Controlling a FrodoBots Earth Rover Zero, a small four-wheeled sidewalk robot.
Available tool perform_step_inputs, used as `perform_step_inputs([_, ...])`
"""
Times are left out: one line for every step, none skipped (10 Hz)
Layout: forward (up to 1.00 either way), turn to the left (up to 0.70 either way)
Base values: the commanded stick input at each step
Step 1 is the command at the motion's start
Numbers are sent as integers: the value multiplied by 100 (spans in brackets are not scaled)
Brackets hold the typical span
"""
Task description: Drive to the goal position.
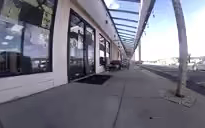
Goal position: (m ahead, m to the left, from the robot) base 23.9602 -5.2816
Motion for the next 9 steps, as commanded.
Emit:
perform_step_inputs([70,0])
perform_step_inputs([70,0])
perform_step_inputs([70,0])
perform_step_inputs([70,0])
perform_step_inputs([70,0])
perform_step_inputs([70,0])
perform_step_inputs([70,0])
perform_step_inputs([70,0])
perform_step_inputs([70,0])
